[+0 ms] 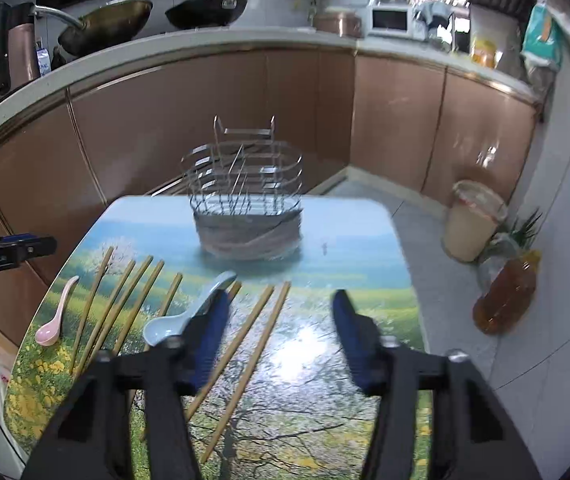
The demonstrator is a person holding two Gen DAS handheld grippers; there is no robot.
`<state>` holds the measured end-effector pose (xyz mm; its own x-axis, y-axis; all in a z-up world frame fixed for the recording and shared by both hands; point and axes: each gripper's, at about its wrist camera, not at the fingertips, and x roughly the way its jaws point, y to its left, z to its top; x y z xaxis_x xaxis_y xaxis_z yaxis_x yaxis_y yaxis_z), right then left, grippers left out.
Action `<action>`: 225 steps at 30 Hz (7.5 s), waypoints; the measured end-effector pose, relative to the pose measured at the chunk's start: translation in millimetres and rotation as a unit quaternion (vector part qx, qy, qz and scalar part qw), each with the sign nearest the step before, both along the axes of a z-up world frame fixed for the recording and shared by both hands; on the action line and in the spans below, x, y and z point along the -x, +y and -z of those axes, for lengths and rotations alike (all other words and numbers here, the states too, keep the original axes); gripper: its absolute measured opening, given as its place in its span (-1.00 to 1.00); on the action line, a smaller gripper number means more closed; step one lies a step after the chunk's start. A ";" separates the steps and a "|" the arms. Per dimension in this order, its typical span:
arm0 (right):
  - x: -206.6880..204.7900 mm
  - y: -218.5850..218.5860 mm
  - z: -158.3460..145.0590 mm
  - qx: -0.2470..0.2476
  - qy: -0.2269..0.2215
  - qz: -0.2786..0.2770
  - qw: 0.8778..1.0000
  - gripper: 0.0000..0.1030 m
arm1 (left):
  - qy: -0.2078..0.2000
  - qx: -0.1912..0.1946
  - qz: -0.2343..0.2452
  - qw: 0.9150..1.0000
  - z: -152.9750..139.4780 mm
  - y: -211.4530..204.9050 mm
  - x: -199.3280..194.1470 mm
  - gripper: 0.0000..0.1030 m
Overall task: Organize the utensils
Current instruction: 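Lower the left tool onto a bamboo chopstick and close it while the right tool grasps another, then lift the left tool's chopstick upright toward the wire holder while the right tool carries its own, then drop the left tool's chopstick into the wire holder while the right tool releases its own there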
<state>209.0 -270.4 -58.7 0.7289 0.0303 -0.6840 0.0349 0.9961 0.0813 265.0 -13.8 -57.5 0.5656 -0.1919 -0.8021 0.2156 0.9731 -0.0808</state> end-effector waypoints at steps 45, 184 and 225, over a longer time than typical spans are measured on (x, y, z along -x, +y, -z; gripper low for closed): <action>-138.0 21.6 110.0 -0.118 0.270 -0.025 0.955 -0.49 | 0.197 -0.051 -0.012 0.979 118.0 -8.8 -116.8 -0.30; -119.5 -38.7 -174.1 -0.082 -0.103 -0.009 0.991 -0.89 | -0.098 0.131 0.018 0.986 -156.6 -104.7 -105.8 -0.89; -146.8 -58.5 -50.1 -0.125 0.001 0.019 0.992 -0.71 | -0.035 0.115 -0.010 0.993 -61.9 -92.9 -113.2 -0.55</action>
